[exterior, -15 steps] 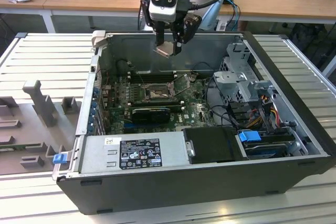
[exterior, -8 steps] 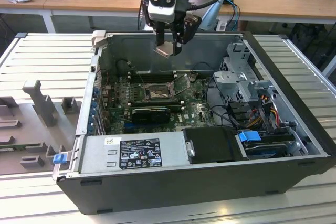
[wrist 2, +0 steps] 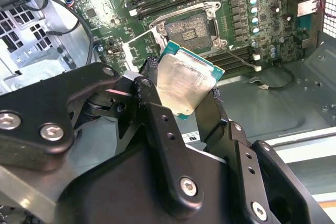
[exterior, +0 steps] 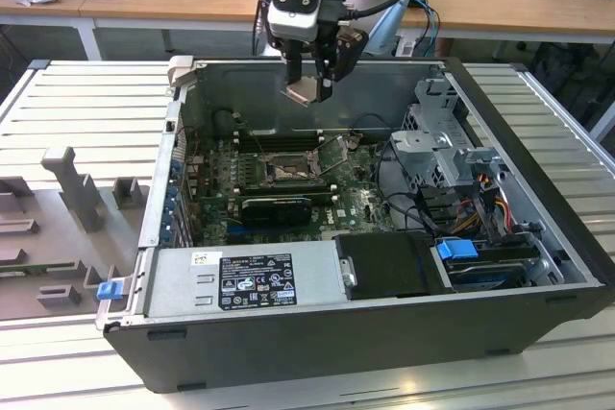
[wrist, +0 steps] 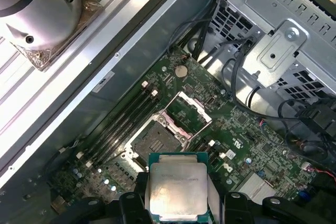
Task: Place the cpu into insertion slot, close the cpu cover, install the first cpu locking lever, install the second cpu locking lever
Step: 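Place the cpu into insertion slot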
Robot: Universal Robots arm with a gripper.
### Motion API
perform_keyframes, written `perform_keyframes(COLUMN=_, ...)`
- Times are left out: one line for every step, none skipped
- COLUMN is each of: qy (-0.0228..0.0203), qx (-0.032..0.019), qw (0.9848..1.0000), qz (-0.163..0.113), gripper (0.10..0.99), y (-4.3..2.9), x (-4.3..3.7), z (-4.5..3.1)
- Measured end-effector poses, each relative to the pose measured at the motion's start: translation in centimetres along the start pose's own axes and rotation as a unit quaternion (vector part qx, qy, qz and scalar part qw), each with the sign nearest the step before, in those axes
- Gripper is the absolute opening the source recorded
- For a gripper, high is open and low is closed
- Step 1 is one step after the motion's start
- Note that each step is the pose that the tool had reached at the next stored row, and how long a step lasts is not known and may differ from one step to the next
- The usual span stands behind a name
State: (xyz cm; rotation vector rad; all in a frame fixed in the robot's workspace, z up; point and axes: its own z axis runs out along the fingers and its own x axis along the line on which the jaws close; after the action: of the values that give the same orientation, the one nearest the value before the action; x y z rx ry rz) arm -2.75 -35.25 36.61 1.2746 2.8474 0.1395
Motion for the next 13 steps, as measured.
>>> perform_keyframes(qy=-0.0001, qx=0.0, qw=1.0, qz=0.002, gripper=0.529, y=0.0, x=0.0, z=0.0)
perform_keyframes(qy=-0.0003, qx=-0.0001, qw=1.0, qz=0.003, gripper=0.529, y=0.0, x=0.0, z=0.01)
perform_keyframes(qy=-0.0005, qx=-0.0001, qw=1.0, qz=0.005, gripper=0.529, y=0.0, x=0.0, z=0.01)
perform_keyframes(qy=-0.0006, qx=-0.0001, qw=1.0, qz=0.007, gripper=0.529, y=0.0, x=0.0, z=0.02)
perform_keyframes(qy=-0.0008, qx=-0.0002, qw=1.0, qz=0.009, gripper=0.529, y=0.0, x=0.0, z=0.03)
perform_keyframes(qy=-0.001, qx=-0.0002, qw=0.9999, qz=0.012, gripper=0.529, y=0.0, x=0.0, z=0.04)
perform_keyframes(qy=-0.0013, qx=-0.0003, qw=0.9999, qz=0.014, gripper=0.529, y=0.0, x=0.0, z=0.04)
perform_keyframes(qy=-0.0015, qx=-0.0003, qw=0.9999, qz=0.017, gripper=0.529, y=0.0, x=0.0, z=0.05)
perform_keyframes(qy=-0.0016, qx=-0.0003, qw=0.9998, qz=0.018, gripper=0.529, y=0.0, x=0.0, z=0.05)
perform_keyframes(qy=-0.0018, qx=-0.0004, qw=0.9998, qz=0.02, gripper=0.529, y=0.0, x=0.0, z=0.06)
perform_keyframes(qy=-0.0019, qx=-0.0004, qw=0.9998, qz=0.021, gripper=0.529, y=0.0, x=0.0, z=0.06)
perform_keyframes(qy=-0.002, qx=-0.0004, qw=0.9998, qz=0.022, gripper=0.529, y=-0.01, x=0.0, z=0.06)
perform_keyframes(qy=-0.0021, qx=-0.0004, qw=0.9997, qz=0.023, gripper=0.529, y=-0.01, x=0.0, z=0.07)
